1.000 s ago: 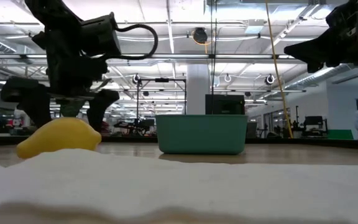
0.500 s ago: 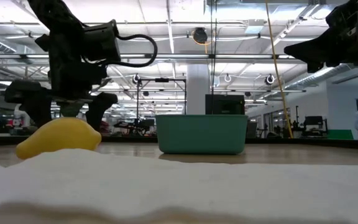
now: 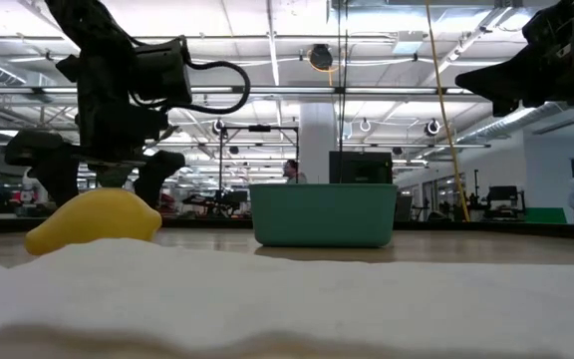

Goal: Pick and placing Produce into tupperware
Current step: Put the green cabbage into the green bin

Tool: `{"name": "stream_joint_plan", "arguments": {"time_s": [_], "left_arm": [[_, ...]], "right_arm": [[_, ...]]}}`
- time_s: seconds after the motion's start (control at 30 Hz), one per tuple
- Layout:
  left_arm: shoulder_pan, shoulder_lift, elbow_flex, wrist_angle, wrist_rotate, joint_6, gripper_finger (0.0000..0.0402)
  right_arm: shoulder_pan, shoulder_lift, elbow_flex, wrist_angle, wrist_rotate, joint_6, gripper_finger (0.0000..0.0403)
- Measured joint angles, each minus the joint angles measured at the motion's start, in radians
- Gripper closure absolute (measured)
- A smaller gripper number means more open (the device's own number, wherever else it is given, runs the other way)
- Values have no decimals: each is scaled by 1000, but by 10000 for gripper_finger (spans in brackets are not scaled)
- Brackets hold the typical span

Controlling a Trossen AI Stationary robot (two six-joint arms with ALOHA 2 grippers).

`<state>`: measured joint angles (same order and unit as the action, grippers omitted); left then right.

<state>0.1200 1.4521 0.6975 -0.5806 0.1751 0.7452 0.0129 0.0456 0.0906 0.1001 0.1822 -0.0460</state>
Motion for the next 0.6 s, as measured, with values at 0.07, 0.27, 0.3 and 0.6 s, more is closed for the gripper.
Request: {"name": "stream_joint_plan", "arguments": {"time_s": [0.07, 0.27, 0.3, 0.6], "left_arm": [[6, 0, 0, -5, -19, -7, 27], [12, 0, 0, -4, -28, 3, 28], [12, 0, 0, -4, -28, 4, 28], [12, 0, 0, -4, -27, 3, 28]], "right_arm": [[0, 0, 0, 0, 0, 0, 403], [0, 0, 0, 0, 0, 0, 403], [0, 0, 0, 0, 0, 0, 403], [0, 0, 0, 0, 0, 0, 403]]}}
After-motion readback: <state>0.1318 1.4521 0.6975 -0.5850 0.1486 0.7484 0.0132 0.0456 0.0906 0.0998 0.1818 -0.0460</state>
